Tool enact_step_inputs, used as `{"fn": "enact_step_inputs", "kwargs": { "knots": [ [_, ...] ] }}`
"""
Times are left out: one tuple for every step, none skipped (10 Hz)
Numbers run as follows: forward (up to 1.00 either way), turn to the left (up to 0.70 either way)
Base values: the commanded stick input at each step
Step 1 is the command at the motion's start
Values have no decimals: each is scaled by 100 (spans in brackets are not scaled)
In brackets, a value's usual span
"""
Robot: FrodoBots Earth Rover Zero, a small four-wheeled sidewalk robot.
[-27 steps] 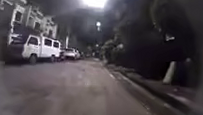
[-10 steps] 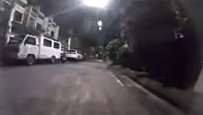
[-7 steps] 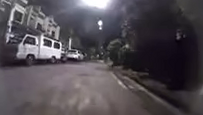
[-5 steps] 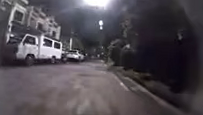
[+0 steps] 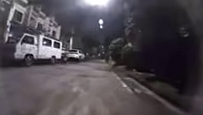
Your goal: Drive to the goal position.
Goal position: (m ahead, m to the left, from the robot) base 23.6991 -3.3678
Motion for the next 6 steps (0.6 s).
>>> {"fn": "enact_step_inputs", "kwargs": {
  "knots": [
    [50,0],
    [50,0],
    [50,0],
    [50,0],
    [50,0],
    [50,0]
  ]
}}
